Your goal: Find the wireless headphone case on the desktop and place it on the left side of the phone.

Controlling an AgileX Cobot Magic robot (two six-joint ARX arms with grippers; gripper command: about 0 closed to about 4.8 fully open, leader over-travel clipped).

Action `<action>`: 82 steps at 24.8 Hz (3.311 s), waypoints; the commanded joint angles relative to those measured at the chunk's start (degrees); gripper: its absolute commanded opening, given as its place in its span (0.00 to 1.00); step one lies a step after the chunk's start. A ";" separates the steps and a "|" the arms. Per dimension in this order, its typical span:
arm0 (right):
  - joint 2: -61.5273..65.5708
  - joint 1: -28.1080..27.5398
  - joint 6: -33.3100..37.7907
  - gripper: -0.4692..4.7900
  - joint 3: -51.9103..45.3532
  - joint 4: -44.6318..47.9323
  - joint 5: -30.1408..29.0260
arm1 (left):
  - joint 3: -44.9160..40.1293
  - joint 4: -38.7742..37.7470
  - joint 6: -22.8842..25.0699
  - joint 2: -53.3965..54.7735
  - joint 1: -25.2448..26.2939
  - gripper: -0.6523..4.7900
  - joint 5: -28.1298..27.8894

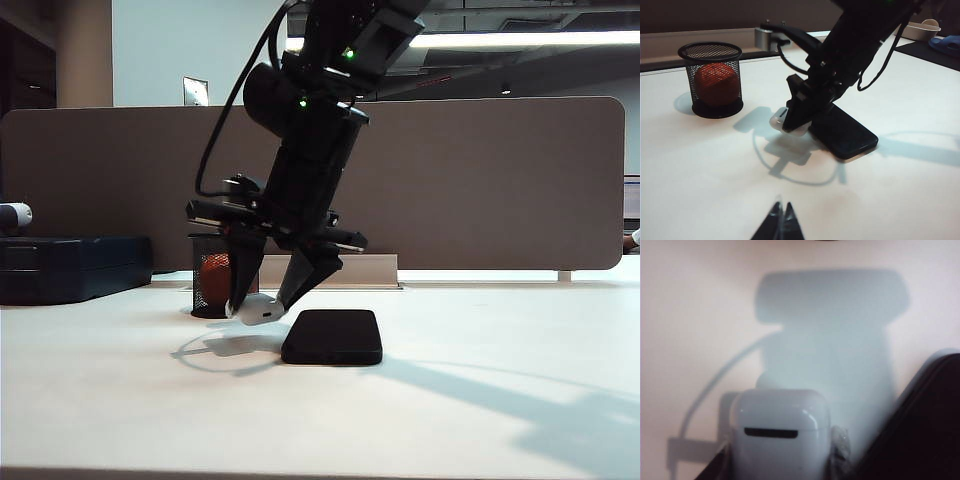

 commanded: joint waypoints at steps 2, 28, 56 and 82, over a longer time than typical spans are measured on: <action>0.68 0.22 0.00 0.40 0.22 2.01 0.24 | 0.11 -0.09 -0.17 0.02 -0.07 0.11 0.39; -5.01 -1.60 -0.52 0.60 0.28 -0.09 2.67 | 0.11 -0.09 -0.20 0.04 -0.07 0.11 0.42; -55.98 -39.08 -15.69 0.07 -20.65 -1.75 0.09 | 0.11 -0.07 -0.17 0.02 -0.04 0.11 -2.25; -117.22 -41.22 -10.29 0.07 -86.55 28.33 -1.88 | -0.07 6.14 -3.61 0.02 -0.07 0.11 -28.11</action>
